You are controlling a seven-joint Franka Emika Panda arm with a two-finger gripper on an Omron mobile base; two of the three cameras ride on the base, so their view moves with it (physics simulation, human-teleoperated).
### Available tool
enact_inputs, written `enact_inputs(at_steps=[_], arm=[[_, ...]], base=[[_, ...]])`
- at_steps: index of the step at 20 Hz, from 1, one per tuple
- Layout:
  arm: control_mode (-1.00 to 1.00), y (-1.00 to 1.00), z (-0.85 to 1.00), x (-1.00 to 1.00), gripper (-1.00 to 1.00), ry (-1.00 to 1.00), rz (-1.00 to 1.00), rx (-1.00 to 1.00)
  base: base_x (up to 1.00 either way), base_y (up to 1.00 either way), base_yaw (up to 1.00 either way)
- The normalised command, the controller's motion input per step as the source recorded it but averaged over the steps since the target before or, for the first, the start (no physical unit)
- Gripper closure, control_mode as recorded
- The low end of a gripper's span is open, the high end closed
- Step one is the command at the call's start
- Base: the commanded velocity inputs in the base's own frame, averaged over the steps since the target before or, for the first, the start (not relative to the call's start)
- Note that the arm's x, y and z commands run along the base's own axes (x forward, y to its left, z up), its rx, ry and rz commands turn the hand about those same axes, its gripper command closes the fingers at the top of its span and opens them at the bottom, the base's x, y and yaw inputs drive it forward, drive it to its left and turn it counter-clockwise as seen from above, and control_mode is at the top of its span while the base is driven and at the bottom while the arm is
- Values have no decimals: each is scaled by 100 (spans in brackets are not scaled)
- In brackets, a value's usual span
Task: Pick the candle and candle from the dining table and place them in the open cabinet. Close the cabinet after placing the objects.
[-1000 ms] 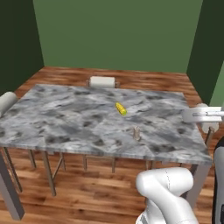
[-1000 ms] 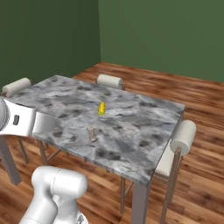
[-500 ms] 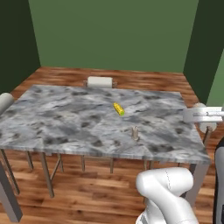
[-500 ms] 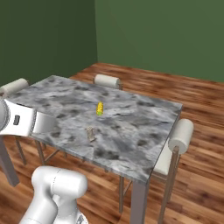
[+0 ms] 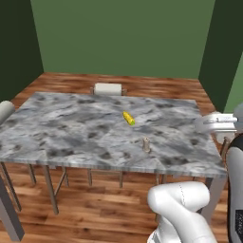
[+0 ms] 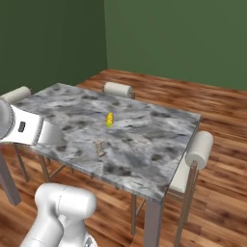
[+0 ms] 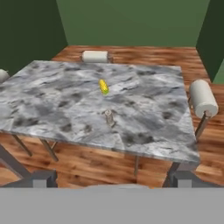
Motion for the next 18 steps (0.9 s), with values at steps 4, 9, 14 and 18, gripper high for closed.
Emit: enact_inputs(at_steps=[4, 9, 14, 18], arm=[[-100, 10, -32, 22, -100, 14, 0, -1], [-100, 16, -59, 43, -100, 14, 0, 0], [-100, 10, -47, 50, -100, 2, 0, 0], [-100, 11, -28, 46, -100, 1, 0, 0]], base=[[0, 0, 0], [0, 0, 0], [0, 0, 0], [0, 0, 0]])
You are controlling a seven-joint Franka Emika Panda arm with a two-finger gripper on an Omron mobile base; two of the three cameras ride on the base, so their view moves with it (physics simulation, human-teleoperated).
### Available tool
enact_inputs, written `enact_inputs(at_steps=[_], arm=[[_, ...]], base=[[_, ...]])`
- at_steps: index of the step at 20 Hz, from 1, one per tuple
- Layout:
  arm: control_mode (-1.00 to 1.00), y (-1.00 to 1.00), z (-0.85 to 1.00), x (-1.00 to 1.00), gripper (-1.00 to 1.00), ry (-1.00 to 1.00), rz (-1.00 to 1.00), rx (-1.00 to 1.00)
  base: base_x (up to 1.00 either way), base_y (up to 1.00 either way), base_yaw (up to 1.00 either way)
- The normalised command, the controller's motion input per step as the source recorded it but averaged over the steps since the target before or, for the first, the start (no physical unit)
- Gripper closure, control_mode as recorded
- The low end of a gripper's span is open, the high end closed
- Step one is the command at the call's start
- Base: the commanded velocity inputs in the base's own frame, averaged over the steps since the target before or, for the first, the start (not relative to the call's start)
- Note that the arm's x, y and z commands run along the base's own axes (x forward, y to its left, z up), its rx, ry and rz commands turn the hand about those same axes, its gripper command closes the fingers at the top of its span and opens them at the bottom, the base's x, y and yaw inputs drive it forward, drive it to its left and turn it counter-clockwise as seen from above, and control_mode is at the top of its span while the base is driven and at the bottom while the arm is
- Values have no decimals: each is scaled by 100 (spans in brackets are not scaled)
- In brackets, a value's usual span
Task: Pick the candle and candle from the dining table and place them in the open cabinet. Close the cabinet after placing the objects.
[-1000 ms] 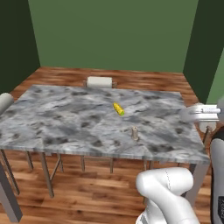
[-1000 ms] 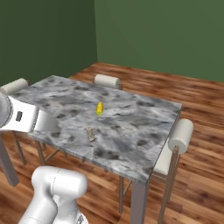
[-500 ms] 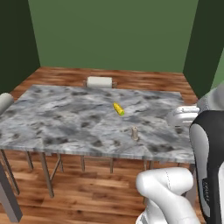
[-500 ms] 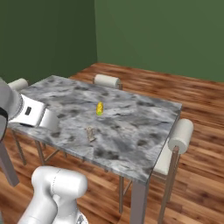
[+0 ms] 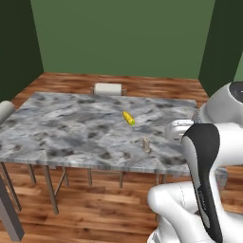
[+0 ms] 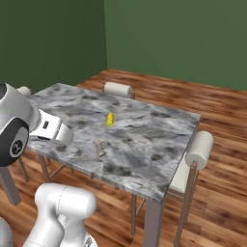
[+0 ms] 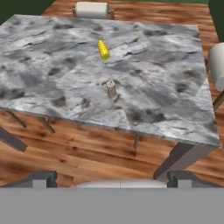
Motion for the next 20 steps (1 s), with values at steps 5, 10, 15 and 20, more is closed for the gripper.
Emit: enact_inputs(at_steps=[5, 10, 15, 20], arm=[[-100, 0, -23, 38, -100, 12, 0, 0], [-100, 0, -21, 17, -100, 14, 0, 0], [-100, 0, -32, 17, -100, 4, 0, -1], [-100, 0, -41, 32, -100, 0, 0, -1]], base=[[0, 0, 0], [0, 0, 0], [0, 0, 0], [0, 0, 0]])
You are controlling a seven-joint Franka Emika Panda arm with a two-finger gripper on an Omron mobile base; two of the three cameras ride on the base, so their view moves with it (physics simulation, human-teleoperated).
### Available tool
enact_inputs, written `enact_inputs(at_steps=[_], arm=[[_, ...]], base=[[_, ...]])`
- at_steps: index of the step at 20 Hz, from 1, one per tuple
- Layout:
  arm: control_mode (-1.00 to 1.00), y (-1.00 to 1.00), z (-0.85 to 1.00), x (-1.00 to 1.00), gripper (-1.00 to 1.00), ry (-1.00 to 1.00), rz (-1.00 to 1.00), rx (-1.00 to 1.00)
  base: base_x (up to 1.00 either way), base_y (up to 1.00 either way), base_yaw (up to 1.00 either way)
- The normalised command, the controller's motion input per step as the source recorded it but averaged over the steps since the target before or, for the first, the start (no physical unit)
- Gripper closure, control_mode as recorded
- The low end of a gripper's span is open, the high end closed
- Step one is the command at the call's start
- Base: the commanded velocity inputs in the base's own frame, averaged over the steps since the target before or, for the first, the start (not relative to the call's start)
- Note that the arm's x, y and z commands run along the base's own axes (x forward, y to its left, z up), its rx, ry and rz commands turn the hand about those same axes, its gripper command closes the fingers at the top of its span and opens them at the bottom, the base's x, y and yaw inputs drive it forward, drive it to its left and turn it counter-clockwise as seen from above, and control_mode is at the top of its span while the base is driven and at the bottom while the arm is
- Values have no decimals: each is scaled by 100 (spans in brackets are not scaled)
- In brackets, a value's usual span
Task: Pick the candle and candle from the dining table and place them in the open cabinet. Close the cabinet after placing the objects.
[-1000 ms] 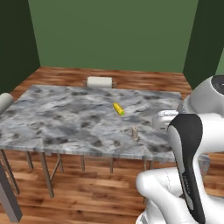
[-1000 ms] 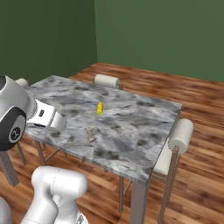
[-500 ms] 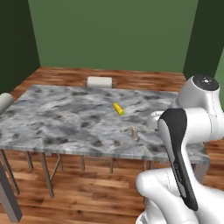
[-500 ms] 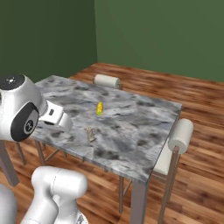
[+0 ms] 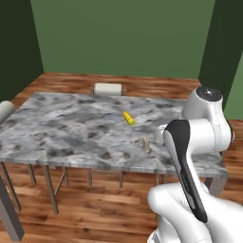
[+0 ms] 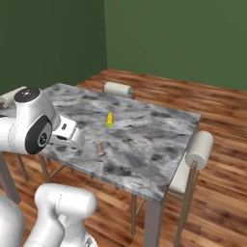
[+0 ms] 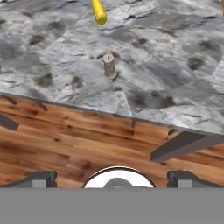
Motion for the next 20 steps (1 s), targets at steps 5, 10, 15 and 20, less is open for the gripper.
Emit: enact_inputs(at_steps=[5, 10, 15, 20], arm=[[-100, -2, -27, 47, -100, 0, 0, 0], [-100, 0, -22, 64, -100, 5, 0, 0], [-100, 0, -24, 57, -100, 1, 0, 0], [-100, 0, -25, 51, -100, 1, 0, 0]], base=[[0, 0, 0], [0, 0, 0], [0, 0, 0], [0, 0, 0]])
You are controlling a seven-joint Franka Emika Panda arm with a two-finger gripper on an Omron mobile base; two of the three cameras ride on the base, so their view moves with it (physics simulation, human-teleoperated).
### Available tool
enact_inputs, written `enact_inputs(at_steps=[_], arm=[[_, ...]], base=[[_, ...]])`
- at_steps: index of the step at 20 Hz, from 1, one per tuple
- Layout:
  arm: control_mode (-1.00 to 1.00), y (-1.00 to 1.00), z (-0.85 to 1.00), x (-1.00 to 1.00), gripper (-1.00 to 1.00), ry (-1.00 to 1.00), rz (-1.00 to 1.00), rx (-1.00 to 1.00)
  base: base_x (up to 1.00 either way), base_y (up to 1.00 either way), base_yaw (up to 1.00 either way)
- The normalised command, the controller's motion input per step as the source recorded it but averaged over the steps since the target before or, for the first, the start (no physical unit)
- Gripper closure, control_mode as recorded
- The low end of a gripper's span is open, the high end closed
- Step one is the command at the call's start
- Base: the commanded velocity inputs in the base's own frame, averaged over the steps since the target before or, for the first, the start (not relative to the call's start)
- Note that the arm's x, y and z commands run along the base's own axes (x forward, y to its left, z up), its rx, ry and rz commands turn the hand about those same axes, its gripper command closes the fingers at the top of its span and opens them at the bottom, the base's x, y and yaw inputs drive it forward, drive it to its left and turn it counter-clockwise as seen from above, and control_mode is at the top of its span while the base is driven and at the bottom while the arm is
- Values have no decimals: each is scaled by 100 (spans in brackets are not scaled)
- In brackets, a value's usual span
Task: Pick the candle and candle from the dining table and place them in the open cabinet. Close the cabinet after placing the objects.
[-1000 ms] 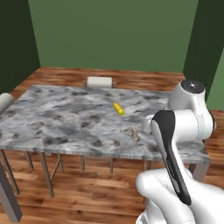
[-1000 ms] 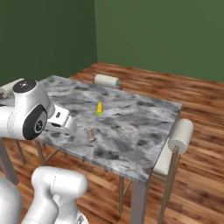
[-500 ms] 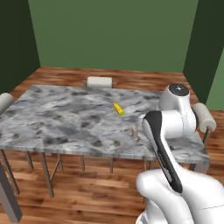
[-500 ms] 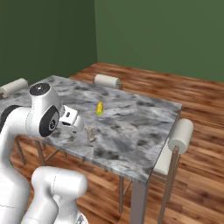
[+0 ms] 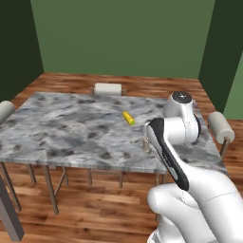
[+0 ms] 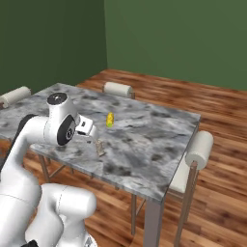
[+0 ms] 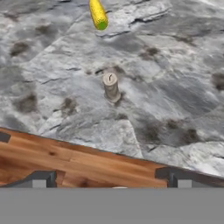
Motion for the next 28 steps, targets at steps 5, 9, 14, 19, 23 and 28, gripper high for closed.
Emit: enact_inputs(at_steps=[5, 9, 14, 19, 23, 28], arm=[[-100, 0, -24, 35, -100, 2, 0, 0], [-100, 0, -24, 32, -100, 2, 0, 0], [-100, 0, -14, 17, -100, 11, 0, 0], [-100, 0, -14, 18, -100, 12, 0, 0], [-100, 0, -20, 22, -100, 10, 0, 0], [-100, 0, -24, 25, -100, 9, 0, -1]], base=[[0, 0, 0], [0, 0, 0], [0, 0, 0], [0, 0, 0], [0, 0, 0], [0, 0, 0]])
